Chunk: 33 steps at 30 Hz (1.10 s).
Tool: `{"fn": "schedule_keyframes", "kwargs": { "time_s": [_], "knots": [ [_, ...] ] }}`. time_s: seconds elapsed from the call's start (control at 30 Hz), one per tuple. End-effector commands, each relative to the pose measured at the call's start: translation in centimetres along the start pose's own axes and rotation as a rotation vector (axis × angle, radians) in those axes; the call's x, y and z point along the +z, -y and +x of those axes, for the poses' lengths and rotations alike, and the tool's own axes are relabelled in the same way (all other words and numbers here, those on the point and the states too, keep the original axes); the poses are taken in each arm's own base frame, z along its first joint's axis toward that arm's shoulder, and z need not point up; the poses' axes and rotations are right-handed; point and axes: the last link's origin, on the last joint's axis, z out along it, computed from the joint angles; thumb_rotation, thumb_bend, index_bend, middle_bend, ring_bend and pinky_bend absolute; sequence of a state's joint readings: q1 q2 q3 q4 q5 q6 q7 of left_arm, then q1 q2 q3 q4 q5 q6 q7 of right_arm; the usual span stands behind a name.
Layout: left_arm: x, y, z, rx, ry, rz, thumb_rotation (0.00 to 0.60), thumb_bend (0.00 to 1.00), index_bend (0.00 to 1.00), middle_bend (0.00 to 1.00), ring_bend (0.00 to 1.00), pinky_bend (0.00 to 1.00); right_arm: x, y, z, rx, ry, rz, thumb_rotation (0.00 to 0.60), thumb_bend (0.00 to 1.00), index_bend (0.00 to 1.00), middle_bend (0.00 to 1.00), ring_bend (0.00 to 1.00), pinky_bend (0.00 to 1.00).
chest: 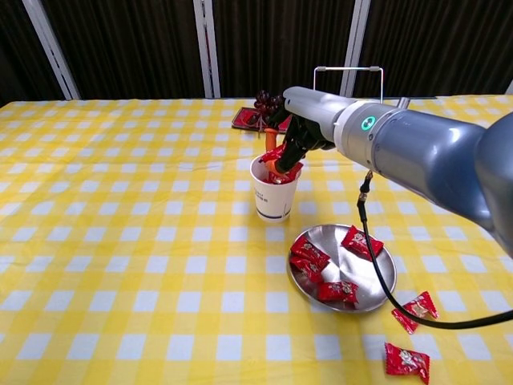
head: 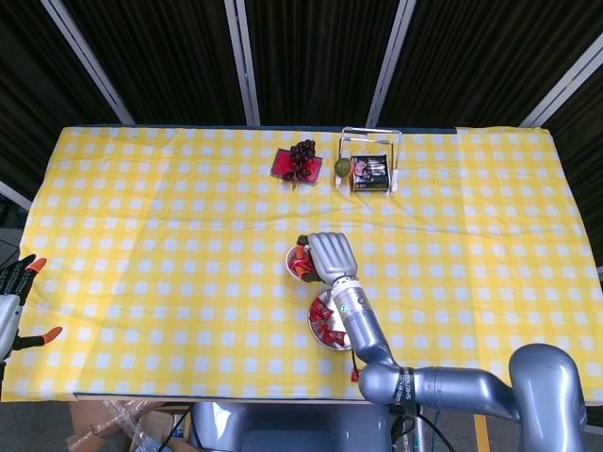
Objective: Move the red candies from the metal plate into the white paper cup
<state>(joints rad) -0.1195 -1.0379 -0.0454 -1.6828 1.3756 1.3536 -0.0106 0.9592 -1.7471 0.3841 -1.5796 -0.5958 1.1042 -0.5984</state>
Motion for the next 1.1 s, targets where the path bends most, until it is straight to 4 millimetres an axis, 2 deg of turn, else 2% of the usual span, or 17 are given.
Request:
{"fn": "schedule_keyframes", "kwargs": {
  "time_s": [0.03, 0.1, 0.33, 0.87, 1.1],
  "knots": [
    [0.01, 0.0, 0.0, -0.001, 0.001, -0.001, 0.6, 0.01, 0.0, 0.0, 0.0, 0.0, 0.04, 0.13, -0.07, 0.001, -0.001, 0.002, 0.6, 0.47, 0.63, 0.83, 0.95, 0.98],
    [0.01, -0.03, 0.01, -0.002, 0.002, -0.003, 0.6, 0.01, 0.0, 0.0, 0.0, 0.0, 0.11, 0.29, -0.2, -0.003, 0.0, 0.003, 0.6, 0.47, 0.62, 0.83, 0.95, 0.98],
    [0.01, -0.1, -0.05, 0.0, 0.006, -0.004, 0.6, 0.01, 0.0, 0.0, 0.0, 0.0, 0.46, 0.62, -0.49, 0.004, -0.006, -0.004, 0.6, 0.47, 0.46, 0.83, 0.95, 0.98],
    [-0.01, -0.08, -0.01, -0.002, 0.008, -0.007, 0.6, 0.01, 0.0, 0.0, 0.0, 0.0, 0.6, 0.39, -0.82, -0.014, -0.016, -0.015, 0.6, 0.47, 0.41, 0.83, 0.95, 0.97],
    [-0.01, -0.12, -0.05, 0.0, 0.008, -0.007, 0.6, 0.01, 0.0, 0.0, 0.0, 0.0, 0.41, 0.05, -0.49, -0.009, -0.018, -0.023, 0.6, 0.48, 0.22, 0.83, 0.95, 0.97]
  ]
}}
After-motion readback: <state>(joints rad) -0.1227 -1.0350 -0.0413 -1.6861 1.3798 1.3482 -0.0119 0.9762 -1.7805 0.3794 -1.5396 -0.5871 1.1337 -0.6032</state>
